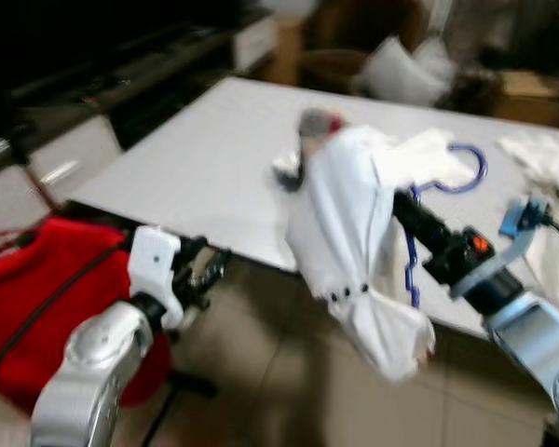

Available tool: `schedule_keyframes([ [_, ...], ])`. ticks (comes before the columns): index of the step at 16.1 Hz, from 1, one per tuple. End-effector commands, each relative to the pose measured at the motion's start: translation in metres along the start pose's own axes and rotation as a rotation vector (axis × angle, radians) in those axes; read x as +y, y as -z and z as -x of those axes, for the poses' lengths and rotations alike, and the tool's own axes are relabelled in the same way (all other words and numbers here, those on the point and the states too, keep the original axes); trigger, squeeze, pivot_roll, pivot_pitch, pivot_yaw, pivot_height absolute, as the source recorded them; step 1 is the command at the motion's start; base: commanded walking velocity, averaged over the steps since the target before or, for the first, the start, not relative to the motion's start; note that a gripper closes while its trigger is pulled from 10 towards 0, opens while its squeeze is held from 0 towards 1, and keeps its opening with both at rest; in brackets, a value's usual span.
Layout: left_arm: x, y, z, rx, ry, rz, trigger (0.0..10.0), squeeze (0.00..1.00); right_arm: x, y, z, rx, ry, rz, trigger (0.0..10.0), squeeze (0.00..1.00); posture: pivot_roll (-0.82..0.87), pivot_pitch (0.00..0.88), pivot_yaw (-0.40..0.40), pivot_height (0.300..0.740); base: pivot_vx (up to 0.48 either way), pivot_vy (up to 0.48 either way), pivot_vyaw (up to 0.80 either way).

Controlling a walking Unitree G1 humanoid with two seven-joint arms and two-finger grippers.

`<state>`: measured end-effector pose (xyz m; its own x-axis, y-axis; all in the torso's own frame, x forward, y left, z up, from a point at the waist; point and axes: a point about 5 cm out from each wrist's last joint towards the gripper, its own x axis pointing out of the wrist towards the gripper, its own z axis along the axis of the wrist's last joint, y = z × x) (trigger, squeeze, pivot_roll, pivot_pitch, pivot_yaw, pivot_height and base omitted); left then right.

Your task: Hang hanger

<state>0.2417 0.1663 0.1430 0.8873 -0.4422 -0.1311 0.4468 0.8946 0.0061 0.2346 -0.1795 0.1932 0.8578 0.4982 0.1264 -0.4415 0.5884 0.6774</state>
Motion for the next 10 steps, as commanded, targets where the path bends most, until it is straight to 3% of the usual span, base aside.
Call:
schedule_keyframes([
  [1, 0.002, -0.004, -0.001, -0.002, -0.005, -0.02, 10.0, 0.04, 0.009, -0.003, -0.001, -0.009, -0.047, 0.008, 10.0, 0.0, -0.01, 0.0, 0.025, 0.74, 0.0, -0.259, 0.8],
  [10, -0.002, -0.001, -0.001, 0.012, 0.022, -0.033, 10.0, 0.03, 0.017, 0.012, 0.003, 0.084, -0.131, 0.026, 10.0, 0.0, -0.02, 0.0, 0.032, 0.74, 0.0, -0.256, 0.8],
])
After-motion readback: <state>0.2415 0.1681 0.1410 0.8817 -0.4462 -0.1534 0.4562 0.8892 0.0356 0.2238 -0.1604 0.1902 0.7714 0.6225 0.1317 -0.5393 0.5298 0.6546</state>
